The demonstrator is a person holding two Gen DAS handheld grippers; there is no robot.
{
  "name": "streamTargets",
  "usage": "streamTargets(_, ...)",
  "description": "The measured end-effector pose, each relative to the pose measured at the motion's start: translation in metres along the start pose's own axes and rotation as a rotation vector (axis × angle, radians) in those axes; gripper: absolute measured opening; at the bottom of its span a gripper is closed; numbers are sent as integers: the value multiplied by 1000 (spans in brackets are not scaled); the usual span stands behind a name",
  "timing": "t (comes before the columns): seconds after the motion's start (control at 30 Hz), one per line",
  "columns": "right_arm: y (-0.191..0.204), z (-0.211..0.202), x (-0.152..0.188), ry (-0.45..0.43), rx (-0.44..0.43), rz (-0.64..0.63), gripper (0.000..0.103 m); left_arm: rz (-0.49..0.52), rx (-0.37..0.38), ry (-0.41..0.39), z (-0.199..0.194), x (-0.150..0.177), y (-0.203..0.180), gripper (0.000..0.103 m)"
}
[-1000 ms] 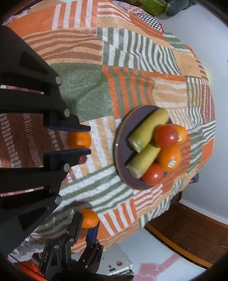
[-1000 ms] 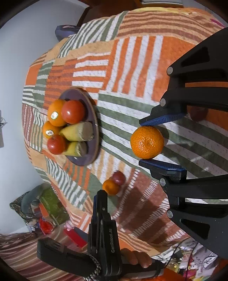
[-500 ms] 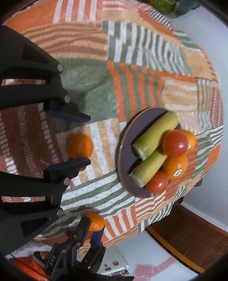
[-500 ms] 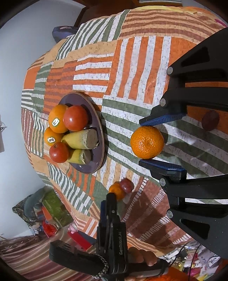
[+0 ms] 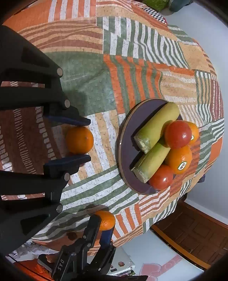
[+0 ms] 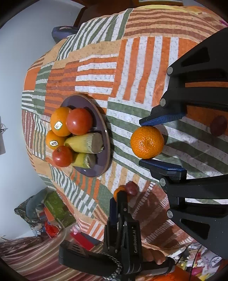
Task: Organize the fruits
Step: 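Carry both mandarins toward the purple plate, then lower both mandarins onto the plate, open both tools and withdraw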
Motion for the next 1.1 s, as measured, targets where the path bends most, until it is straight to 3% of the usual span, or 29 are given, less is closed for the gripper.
streamTargets(0.53,-17,1,-59,-91,20,-12,36,57,15,-141,-17,-78,-23,34)
streamTargets(1.1,-3,34,-118,-123,12,-99,36,19,12,-143,18,-106,-3,33)
Point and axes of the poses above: each gripper's, at about its wrist camera, not at the fingertips, and z roughly the way its jaws point, y to its left, x to its underside, the point moved 9 cm from there along z, roughly the way its jaws point
